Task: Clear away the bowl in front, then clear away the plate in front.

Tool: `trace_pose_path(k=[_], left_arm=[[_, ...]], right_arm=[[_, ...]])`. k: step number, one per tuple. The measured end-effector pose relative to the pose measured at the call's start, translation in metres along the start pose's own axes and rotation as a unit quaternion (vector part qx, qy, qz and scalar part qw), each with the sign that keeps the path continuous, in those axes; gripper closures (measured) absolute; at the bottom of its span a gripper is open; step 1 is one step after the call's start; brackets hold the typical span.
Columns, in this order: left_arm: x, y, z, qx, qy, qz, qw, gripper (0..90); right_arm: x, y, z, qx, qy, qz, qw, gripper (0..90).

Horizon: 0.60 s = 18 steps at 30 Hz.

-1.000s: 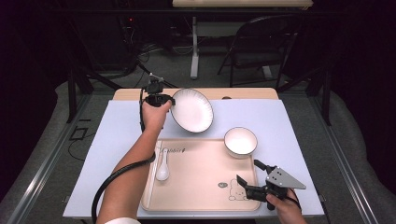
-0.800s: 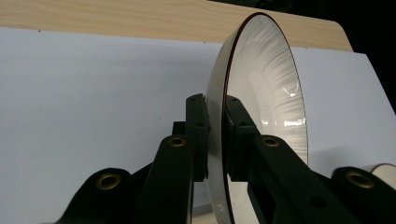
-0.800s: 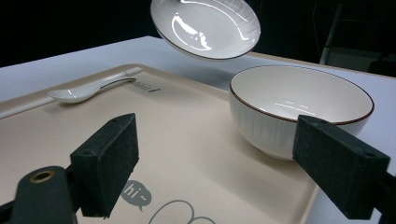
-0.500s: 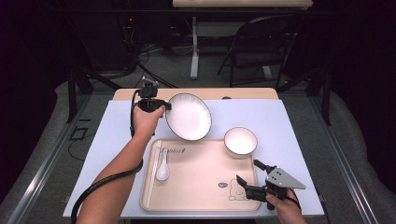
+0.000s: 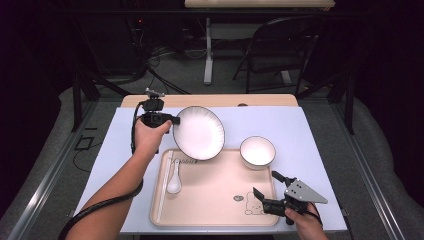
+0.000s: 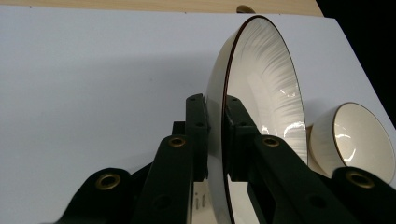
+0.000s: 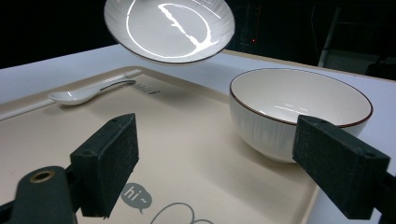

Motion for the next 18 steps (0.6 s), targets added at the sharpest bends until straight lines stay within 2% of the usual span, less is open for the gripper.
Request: trace_pose_path(k=[1,4,9,10,12,18], left_arm=[[0.003,-0.002,-0.004,0.005,0.004,0.008,0.9999,82.7],[0.007,-0.005,-0.007,0.01,0.005,0.014,0.9998,82.7],[0.007,-0.005,-0.007,0.01,0.005,0.014,0.9998,82.6],[0.022,-0.011,-0.013,0.028,0.012,0.019,0.9993,82.6],[0.022,-0.011,-0.013,0.028,0.012,0.019,0.9993,82.6],[0.036,-0.018,-0.013,0.044,0.022,0.029,0.9983,82.3]], right_arm=[[0.0,0.0,0.0,0.0,0.001,0.0,1.0,13.6],[0.0,0.0,0.0,-0.001,0.002,-0.001,1.0,13.6],[0.0,0.0,0.0,-0.001,0.001,-0.002,1.0,13.6],[0.0,0.0,0.0,-0.001,0.001,-0.002,1.0,13.6],[0.0,-0.002,0.001,0.002,0.0,-0.003,1.0,13.6],[0.0,0.0,0.001,0.001,0.003,-0.004,1.0,13.6]])
Point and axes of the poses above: each handheld gripper's, and its own axes: z roughly forward along the jaws, x roughly out of its underside, y roughly to its left, the point moved 1 cm from there along z, roughly forward along the jaws, and after that the axes turned 11 degrees about -y, right-handed, at the moved point
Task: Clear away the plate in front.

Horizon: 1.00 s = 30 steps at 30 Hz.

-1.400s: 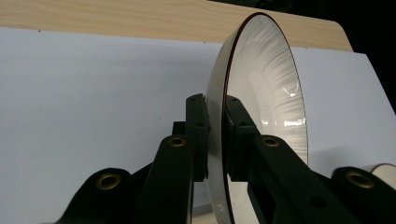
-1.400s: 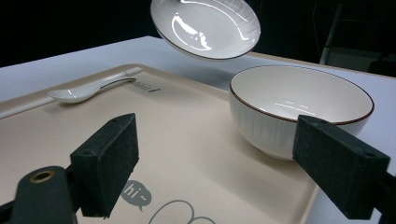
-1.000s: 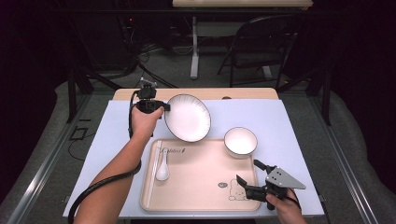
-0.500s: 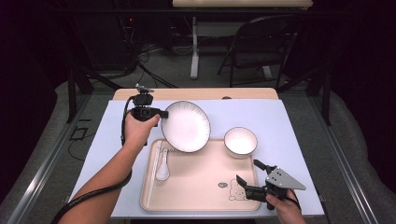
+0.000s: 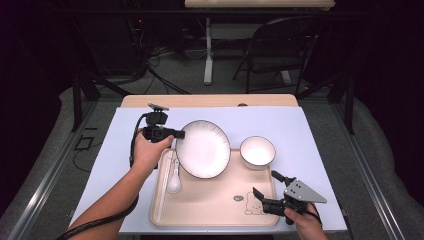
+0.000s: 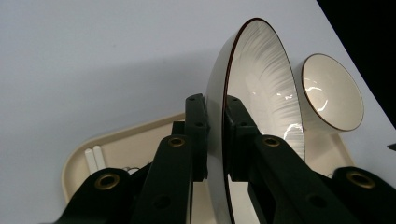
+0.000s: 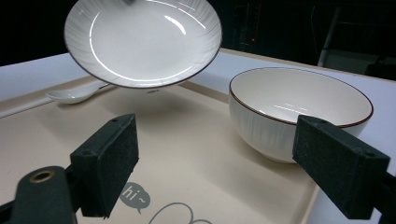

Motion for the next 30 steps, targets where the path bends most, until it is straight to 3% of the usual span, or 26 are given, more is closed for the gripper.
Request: trace_pose_path(k=[12,22,30], left_arm=[[0.029,-0.009,0.01,0.027,0.035,0.003,0.999,82.2],[0.053,-0.018,0.019,0.051,0.064,0.004,0.9966,82.0],[0.062,-0.022,0.027,0.063,0.079,0.004,0.9949,81.9]], right_arm=[[0.0,0.001,0.0,-0.001,0.0,-0.002,1.0,13.6],[0.0,0.001,0.0,-0.002,0.0,-0.004,1.0,13.6],[0.0,0.001,0.0,-0.002,0.0,-0.004,1.0,13.6]])
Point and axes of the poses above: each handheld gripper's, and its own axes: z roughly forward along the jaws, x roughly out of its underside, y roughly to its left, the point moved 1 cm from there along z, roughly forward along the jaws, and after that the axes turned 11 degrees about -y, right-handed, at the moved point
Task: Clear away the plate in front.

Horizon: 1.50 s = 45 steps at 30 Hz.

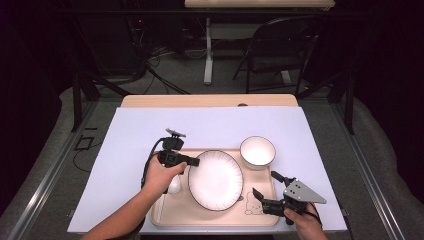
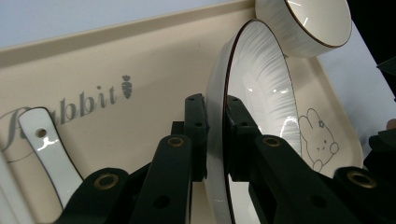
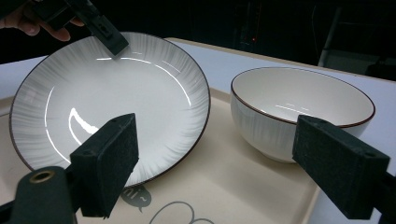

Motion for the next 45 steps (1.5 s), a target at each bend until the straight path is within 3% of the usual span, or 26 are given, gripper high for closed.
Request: trace_pose_path(k=[6,23,39,45], left_arm=[[0.003,0.002,0.002,-0.011,0.0,0.009,0.9999,83.0],[0.005,0.014,0.015,-0.037,0.005,0.006,0.9993,84.6],[0.013,0.031,0.034,-0.059,0.012,0.0,0.9982,81.4],[0.018,0.032,0.038,-0.069,0.014,0.011,0.9975,79.4]], right_arm=[[0.0,0.0,0.0,0.0,0.0,-0.001,1.0,13.6],[0.0,0.0,0.0,0.0,0.001,0.0,1.0,13.6],[0.0,0.0,0.0,0.0,0.002,0.002,1.0,13.6],[0.0,0.0,0.0,0.0,0.002,0.002,1.0,13.6]])
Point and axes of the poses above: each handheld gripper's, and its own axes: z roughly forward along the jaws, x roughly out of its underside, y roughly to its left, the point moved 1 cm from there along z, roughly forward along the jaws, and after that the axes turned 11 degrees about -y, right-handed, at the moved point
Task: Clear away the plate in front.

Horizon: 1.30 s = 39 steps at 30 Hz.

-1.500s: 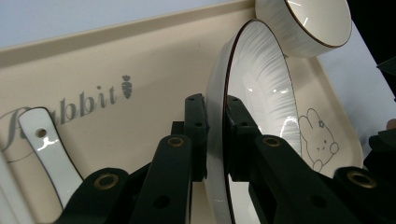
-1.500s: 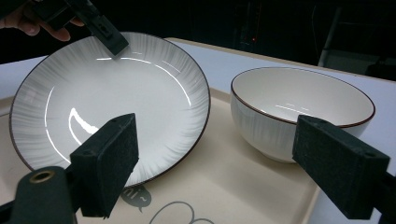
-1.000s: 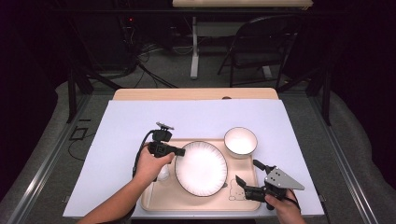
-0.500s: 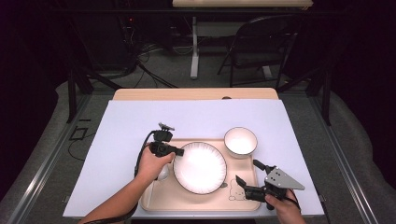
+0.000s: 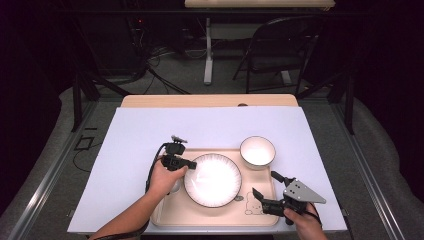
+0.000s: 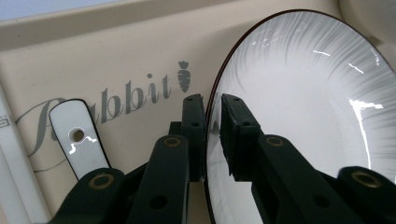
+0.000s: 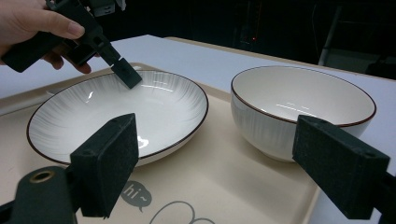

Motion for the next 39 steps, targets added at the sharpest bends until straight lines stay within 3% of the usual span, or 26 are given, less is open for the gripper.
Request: trace_pose_path(k=[5,18,24,28,33,37,38,39], left_arm=[[0.004,0.0,0.001,-0.002,-0.01,0.005,0.9999,78.0],[0.006,-0.004,-0.001,0.008,-0.033,0.014,0.9993,62.0],[0.002,-0.009,-0.003,-0.006,-0.053,0.041,0.9977,54.5],[-0.002,-0.012,-0.005,-0.012,-0.065,0.048,0.9966,49.9],[-0.007,-0.013,-0.011,-0.021,-0.094,0.064,0.9933,44.0],[-0.009,-0.011,-0.019,-0.031,-0.122,0.071,0.9895,41.0],[-0.008,-0.006,-0.033,-0.036,-0.143,0.076,0.9861,40.8],[-0.008,-0.006,-0.033,-0.036,-0.143,0.076,0.9861,40.6]], right_arm=[[0.0,0.0,0.0,0.0,0.0,0.0,1.0,13.6],[0.0,0.0,0.0,0.0,0.001,0.0,1.0,13.6],[0.0,0.0,0.0,0.0,0.001,0.0,1.0,13.6],[0.0,0.0,0.0,0.0,0.001,0.0,1.0,13.6],[0.0,0.0,0.0,0.0,0.001,0.0,1.0,13.6],[0.0,0.0,0.0,0.0,0.0,-0.001,1.0,13.6],[0.0,0.0,0.0,-0.001,0.001,-0.001,1.0,13.6],[0.0,0.0,0.0,-0.001,0.001,-0.001,1.0,13.6]])
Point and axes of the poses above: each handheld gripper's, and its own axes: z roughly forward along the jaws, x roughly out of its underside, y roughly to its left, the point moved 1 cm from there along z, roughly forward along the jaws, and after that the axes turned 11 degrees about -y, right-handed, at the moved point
